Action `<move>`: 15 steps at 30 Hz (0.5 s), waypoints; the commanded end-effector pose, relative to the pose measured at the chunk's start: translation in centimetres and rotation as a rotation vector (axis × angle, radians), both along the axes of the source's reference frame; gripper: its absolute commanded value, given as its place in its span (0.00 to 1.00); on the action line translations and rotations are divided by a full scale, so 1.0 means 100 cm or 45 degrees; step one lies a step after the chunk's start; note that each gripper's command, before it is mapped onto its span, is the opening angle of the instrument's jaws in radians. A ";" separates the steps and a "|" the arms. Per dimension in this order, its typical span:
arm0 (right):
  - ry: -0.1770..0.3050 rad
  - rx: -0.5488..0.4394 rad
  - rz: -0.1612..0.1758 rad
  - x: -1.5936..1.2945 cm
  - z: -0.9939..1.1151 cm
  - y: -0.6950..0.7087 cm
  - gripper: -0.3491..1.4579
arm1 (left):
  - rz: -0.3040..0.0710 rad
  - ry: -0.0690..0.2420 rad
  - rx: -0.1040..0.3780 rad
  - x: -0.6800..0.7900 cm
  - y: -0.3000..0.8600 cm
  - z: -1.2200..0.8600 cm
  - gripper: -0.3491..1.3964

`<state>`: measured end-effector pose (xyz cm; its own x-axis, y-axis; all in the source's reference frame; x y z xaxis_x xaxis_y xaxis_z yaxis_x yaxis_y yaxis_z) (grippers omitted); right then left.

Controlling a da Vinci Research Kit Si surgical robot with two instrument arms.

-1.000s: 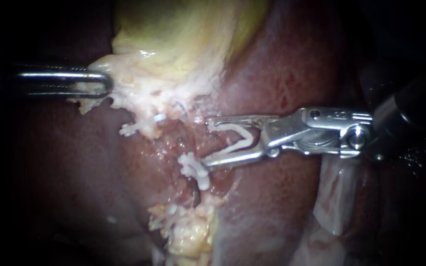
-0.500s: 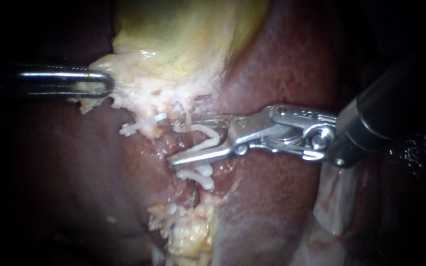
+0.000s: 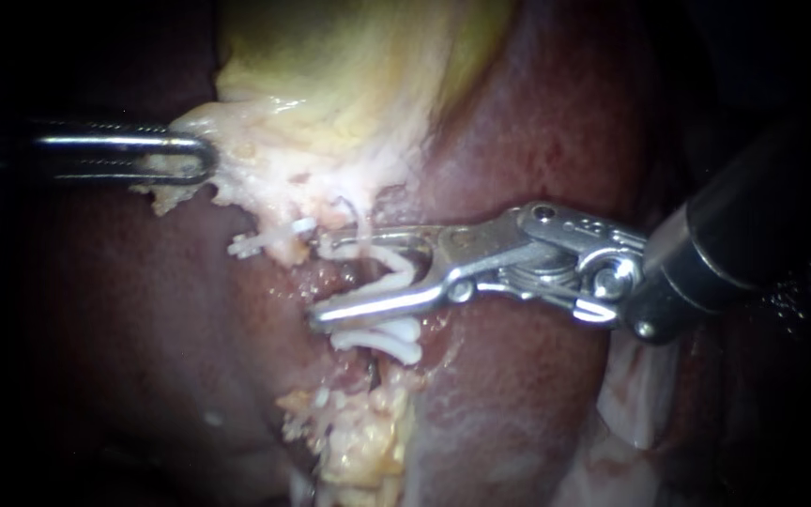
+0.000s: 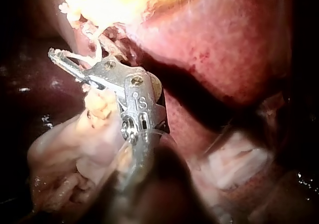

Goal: Clipping third clip right tube

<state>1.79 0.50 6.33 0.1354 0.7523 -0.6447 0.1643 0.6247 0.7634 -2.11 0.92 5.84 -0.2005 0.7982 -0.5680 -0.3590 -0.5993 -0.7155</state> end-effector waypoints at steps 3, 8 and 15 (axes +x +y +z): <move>0.014 0.008 0.005 -0.0002 -0.0008 0.0001 0.44 | 0.001 -0.001 0.000 0.0000 0.0000 0.0000 0.00; 0.021 0.012 0.002 -0.0002 -0.0014 0.0001 0.43 | 0.000 -0.001 0.000 0.0000 0.0000 0.0000 0.00; 0.031 0.019 -0.017 -0.0005 -0.0012 0.0001 0.32 | 0.001 -0.001 0.001 0.0001 0.0000 0.0000 0.00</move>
<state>1.73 0.51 6.21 0.1307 0.7610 -0.6355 0.1931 0.6092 0.7692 -2.11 0.92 5.84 -0.2005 0.7983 -0.5680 -0.3580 -0.5993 -0.7160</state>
